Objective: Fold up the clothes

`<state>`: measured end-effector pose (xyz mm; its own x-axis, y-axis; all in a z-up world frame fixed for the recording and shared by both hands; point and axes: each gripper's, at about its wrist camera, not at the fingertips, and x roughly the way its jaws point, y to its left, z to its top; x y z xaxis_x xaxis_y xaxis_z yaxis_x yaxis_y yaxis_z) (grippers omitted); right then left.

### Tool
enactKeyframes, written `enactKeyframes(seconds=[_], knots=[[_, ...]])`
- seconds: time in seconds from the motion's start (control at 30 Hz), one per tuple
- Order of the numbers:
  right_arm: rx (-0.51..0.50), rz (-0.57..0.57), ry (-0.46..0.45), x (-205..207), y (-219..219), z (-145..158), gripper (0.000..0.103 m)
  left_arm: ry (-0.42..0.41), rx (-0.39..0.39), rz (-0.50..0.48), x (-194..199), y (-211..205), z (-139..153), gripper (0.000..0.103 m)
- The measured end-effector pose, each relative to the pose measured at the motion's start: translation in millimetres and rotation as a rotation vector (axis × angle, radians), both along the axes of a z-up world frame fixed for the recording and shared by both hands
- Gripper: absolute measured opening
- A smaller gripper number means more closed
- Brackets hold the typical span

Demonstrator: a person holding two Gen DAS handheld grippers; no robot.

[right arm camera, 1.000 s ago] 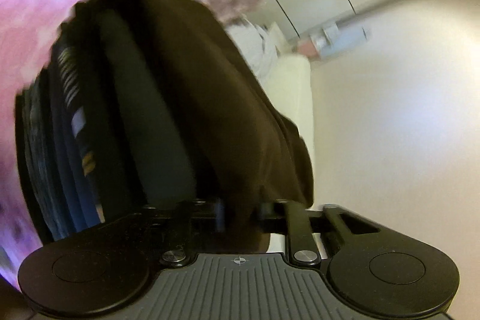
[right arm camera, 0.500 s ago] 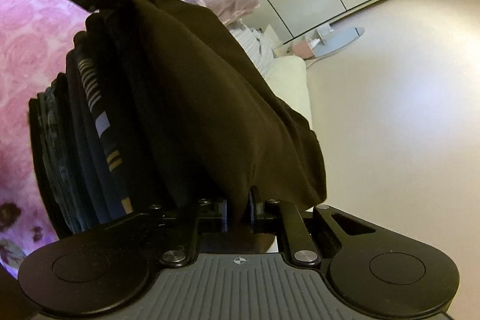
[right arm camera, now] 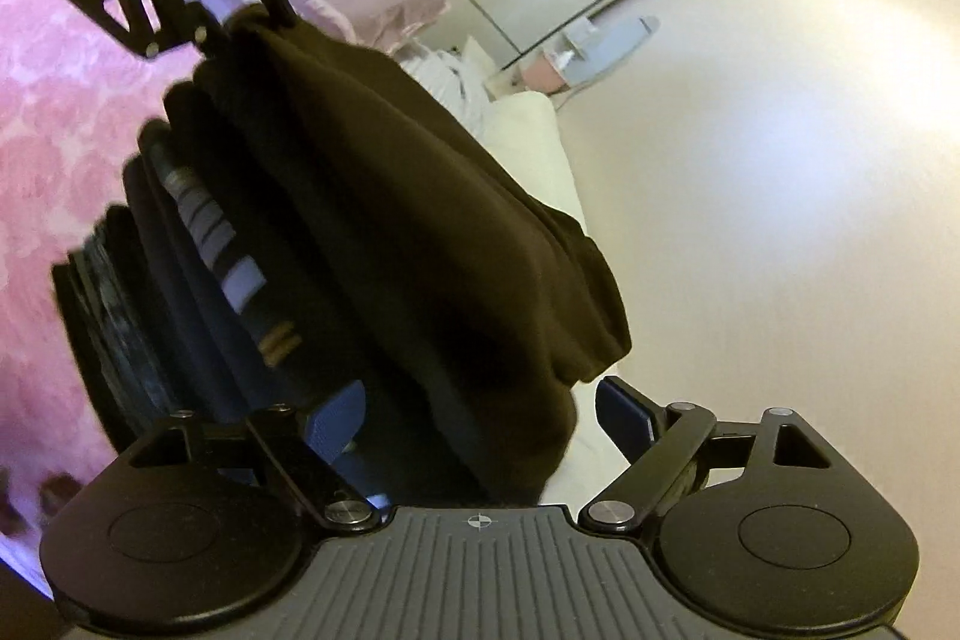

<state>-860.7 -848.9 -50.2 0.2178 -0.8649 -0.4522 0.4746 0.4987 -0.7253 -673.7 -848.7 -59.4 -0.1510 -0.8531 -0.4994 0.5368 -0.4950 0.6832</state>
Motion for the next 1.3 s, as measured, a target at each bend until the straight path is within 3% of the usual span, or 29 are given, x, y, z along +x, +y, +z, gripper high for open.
enactKeyframes(seconds=[0.1,0.2,0.27,0.43,0.57,0.67,0.8,0.9,1.1,1.13,1.3], knots=[[0.019,-0.051,-0.055,5.6,19.1,2.0,0.085,0.037,0.012,0.003,4.2,12.4,-3.1,0.040],[0.086,-0.149,-0.187,11.5,35.6,2.7,0.085,0.117,0.041,0.047,11.8,27.6,-0.5,0.044],[0.148,-0.226,-0.293,14.5,48.1,1.4,0.085,0.198,0.077,0.092,20.6,36.1,1.7,0.047],[0.302,-0.458,-0.625,18.6,80.5,6.6,0.085,0.402,0.146,0.153,44.7,71.9,13.9,0.065],[0.306,-0.608,-0.837,29.5,133.0,26.2,0.085,0.527,0.190,0.120,72.8,113.9,30.6,0.067],[0.275,-0.689,-0.950,47.8,182.6,43.0,0.085,0.568,0.184,0.081,101.3,155.0,47.3,0.079],[0.257,-0.769,-1.005,81.4,241.7,63.6,0.086,0.605,0.184,0.092,135.2,199.3,61.5,0.084],[0.268,-0.788,-0.991,100.2,266.5,80.6,0.086,0.638,0.184,0.118,155.4,224.0,69.6,0.090],[0.257,-0.807,-0.917,131.6,289.3,104.0,0.086,0.700,0.196,0.166,177.2,247.3,87.0,0.093],[0.253,-0.807,-0.907,134.9,290.5,107.1,0.086,0.702,0.193,0.176,178.4,249.4,89.3,0.098],[0.247,-0.782,-0.881,145.7,293.3,114.8,0.086,0.671,0.164,0.259,176.2,256.1,96.2,0.099]])
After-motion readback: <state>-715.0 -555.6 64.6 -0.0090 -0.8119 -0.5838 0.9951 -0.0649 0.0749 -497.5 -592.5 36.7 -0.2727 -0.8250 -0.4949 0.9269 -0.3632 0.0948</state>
